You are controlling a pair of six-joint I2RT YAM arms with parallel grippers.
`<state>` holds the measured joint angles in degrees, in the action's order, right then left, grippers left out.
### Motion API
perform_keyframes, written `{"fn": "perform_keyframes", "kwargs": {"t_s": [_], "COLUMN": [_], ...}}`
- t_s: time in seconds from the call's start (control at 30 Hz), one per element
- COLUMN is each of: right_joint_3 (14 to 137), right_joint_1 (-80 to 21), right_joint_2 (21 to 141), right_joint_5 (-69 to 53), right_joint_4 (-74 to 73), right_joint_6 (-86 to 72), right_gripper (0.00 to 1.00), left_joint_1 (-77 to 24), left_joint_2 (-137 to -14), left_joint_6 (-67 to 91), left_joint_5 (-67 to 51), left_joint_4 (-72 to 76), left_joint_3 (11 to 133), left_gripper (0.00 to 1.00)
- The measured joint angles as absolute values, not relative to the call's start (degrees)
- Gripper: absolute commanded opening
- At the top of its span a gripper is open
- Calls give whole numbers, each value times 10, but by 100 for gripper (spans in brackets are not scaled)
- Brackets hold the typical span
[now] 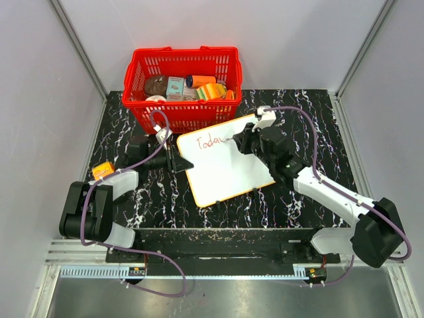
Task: Write a sentence on the whiteboard
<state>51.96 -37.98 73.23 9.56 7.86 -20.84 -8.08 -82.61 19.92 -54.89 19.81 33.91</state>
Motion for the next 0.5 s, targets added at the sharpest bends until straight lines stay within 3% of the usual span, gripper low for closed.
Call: {"fn": "perform_keyframes", "kwargs": {"t_s": [0.5], "right_joint_3": [514], "right_joint_1": [-376], "right_joint_2": [715], "right_joint_5": [111], "right_joint_4": [74], "right_joint_6": [-208], "right_gripper": [0], "left_joint_1": [-81], "left_joint_2": [-826], "left_joint_6": [199], "left_joint_5": [-549], "left_joint_4": [198], "left_joint_3": [339], "left_gripper": [0]}}
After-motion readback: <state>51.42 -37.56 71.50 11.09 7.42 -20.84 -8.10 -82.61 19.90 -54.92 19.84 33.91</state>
